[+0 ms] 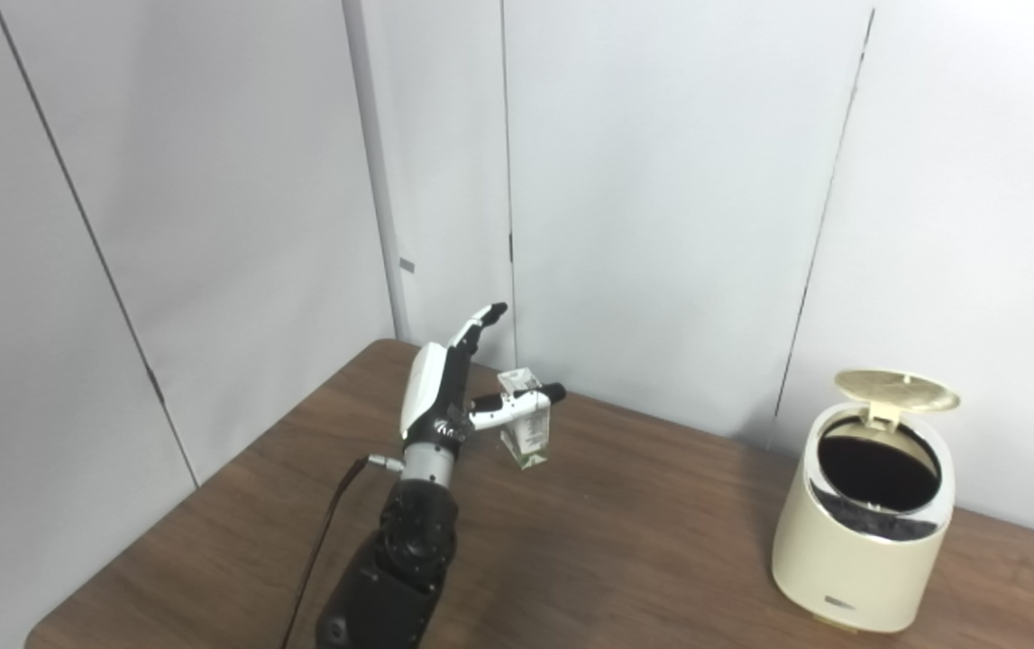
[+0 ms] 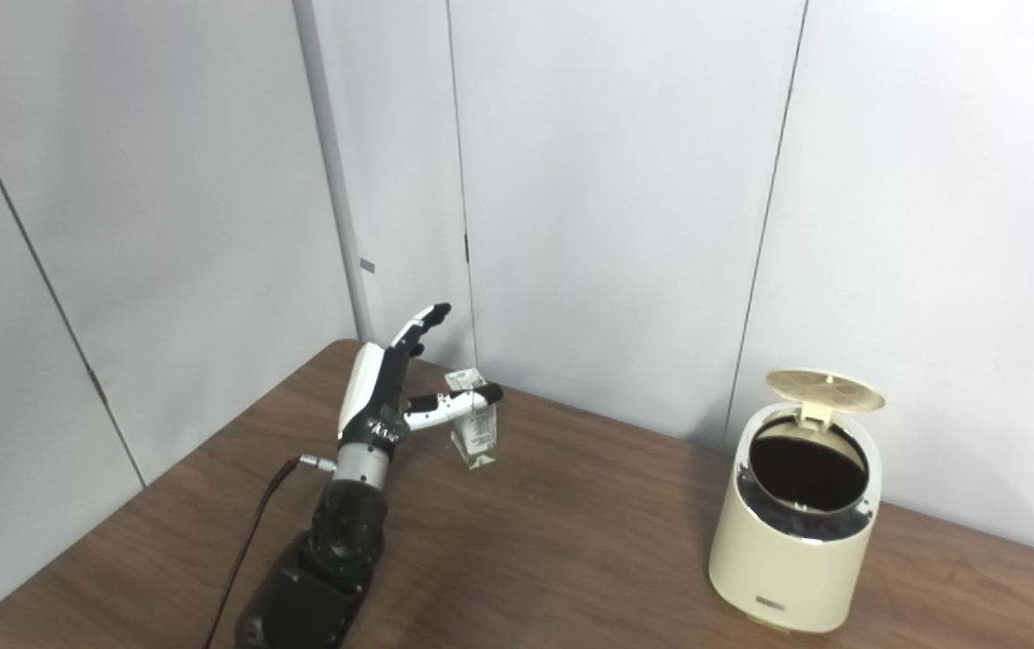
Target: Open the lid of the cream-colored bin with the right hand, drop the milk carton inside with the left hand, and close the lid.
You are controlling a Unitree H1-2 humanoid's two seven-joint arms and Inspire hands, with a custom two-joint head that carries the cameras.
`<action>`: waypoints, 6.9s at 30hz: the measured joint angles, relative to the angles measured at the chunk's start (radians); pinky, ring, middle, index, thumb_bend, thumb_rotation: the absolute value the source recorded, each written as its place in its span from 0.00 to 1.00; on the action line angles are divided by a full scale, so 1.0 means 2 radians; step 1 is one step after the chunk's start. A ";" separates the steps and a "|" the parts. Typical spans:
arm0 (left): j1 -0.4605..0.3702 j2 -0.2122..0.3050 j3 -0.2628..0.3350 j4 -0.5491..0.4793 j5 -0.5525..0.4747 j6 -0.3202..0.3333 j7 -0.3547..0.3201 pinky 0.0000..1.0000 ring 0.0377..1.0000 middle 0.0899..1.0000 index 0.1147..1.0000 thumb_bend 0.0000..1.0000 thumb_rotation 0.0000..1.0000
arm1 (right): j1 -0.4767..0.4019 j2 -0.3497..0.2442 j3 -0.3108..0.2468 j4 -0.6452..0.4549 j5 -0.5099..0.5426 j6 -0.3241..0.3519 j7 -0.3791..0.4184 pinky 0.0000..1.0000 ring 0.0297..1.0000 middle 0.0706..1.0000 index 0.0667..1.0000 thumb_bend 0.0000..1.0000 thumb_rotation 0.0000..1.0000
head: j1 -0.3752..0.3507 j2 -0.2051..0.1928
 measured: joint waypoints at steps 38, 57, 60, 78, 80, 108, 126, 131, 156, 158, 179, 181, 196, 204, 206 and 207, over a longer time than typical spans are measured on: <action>-0.025 0.043 -0.070 0.049 0.055 0.119 -0.041 0.75 0.86 0.86 0.89 0.99 0.28 | 0.016 -0.002 -0.007 -0.009 -0.026 0.005 0.001 0.70 0.78 0.78 0.75 0.19 0.53 | -0.028 0.007; -0.040 0.030 -0.077 0.071 0.084 0.160 -0.001 0.59 0.73 0.76 0.80 0.93 0.27 | 0.027 -0.002 -0.008 -0.018 -0.019 0.017 0.003 0.71 0.79 0.77 0.75 0.19 0.53 | -0.028 0.012; -0.045 0.021 -0.072 0.073 0.083 0.161 0.009 0.56 0.70 0.75 0.79 0.96 0.28 | 0.027 -0.002 -0.007 -0.018 -0.019 0.017 0.003 0.72 0.79 0.77 0.75 0.18 0.50 | -0.030 0.013; -0.059 -0.022 -0.052 0.138 0.071 0.096 0.121 0.42 0.49 0.48 0.49 0.68 0.04 | 0.051 0.007 -0.006 -0.042 -0.017 0.037 0.004 0.73 0.79 0.76 0.74 0.19 0.45 | -0.045 0.018; -0.066 -0.028 -0.050 0.153 0.071 0.085 0.144 0.34 0.41 0.42 0.45 0.55 0.01 | 0.055 0.008 -0.006 -0.044 -0.017 0.043 0.004 0.73 0.79 0.76 0.74 0.19 0.44 | -0.046 0.019; -0.021 -0.030 -0.035 0.022 0.018 0.028 0.128 0.31 0.38 0.41 0.45 0.51 0.00 | 0.022 0.020 0.019 -0.030 -0.061 0.043 -0.009 0.68 0.75 0.75 0.73 0.19 0.48 | -0.109 0.006; 0.034 -0.117 -0.075 -0.141 0.008 -0.128 0.075 0.32 0.40 0.44 0.43 0.50 0.00 | -0.096 0.054 0.077 0.060 -0.159 0.045 -0.084 0.63 0.74 0.75 0.73 0.09 0.55 | -0.235 -0.023; 0.032 -0.145 -0.089 -0.139 0.026 -0.172 0.074 0.36 0.42 0.41 0.44 0.50 0.00 | -0.117 0.057 0.085 0.082 -0.164 0.042 -0.108 0.62 0.74 0.74 0.72 0.09 0.40 | -0.249 -0.031; -0.059 -0.130 -0.253 0.046 0.050 -0.217 0.243 0.39 0.43 0.42 0.42 0.50 0.00 | -0.126 0.056 0.097 0.093 -0.164 0.061 -0.119 0.49 0.65 0.72 0.73 0.15 0.20 | -0.296 -0.048; -0.084 -0.125 -0.272 0.100 0.043 -0.215 0.260 0.40 0.44 0.42 0.42 0.50 0.00 | -0.126 0.059 0.099 0.093 -0.164 0.062 -0.120 0.48 0.64 0.72 0.73 0.16 0.18 | -0.298 -0.048; -0.153 -0.125 -0.334 0.206 -0.017 -0.218 0.332 0.41 0.44 0.41 0.42 0.50 0.00 | -0.117 0.072 0.111 0.076 -0.166 0.063 -0.125 0.50 0.65 0.69 0.72 0.16 0.03 | -0.305 -0.039; -0.158 -0.124 -0.335 0.212 -0.022 -0.219 0.332 0.41 0.44 0.42 0.42 0.50 0.00 | -0.116 0.073 0.112 0.075 -0.166 0.063 -0.125 0.46 0.62 0.67 0.73 0.16 0.02 | -0.306 -0.037; -0.161 -0.124 -0.338 0.233 -0.036 -0.231 0.307 0.42 0.44 0.42 0.42 0.50 0.00 | -0.107 0.077 0.118 0.064 -0.171 0.066 -0.125 0.45 0.62 0.67 0.73 0.16 0.18 | -0.309 -0.025; -0.161 -0.119 -0.353 0.233 -0.030 -0.231 0.311 0.40 0.44 0.42 0.42 0.50 0.00 | -0.105 0.080 0.121 0.062 -0.175 0.066 -0.125 0.60 0.73 0.75 0.70 0.18 0.19 | -0.310 -0.020; -0.161 -0.118 -0.358 0.233 -0.027 -0.231 0.315 0.40 0.44 0.42 0.41 0.50 0.00 | -0.105 0.080 0.122 0.061 -0.177 0.066 -0.125 0.62 0.75 0.76 0.70 0.18 0.19 | -0.309 -0.020; -0.161 -0.118 -0.360 0.233 -0.026 -0.230 0.315 0.40 0.44 0.43 0.41 0.50 0.00 | -0.105 0.080 0.122 0.061 -0.178 0.066 -0.125 0.61 0.74 0.76 0.72 0.18 0.18 | -0.310 -0.020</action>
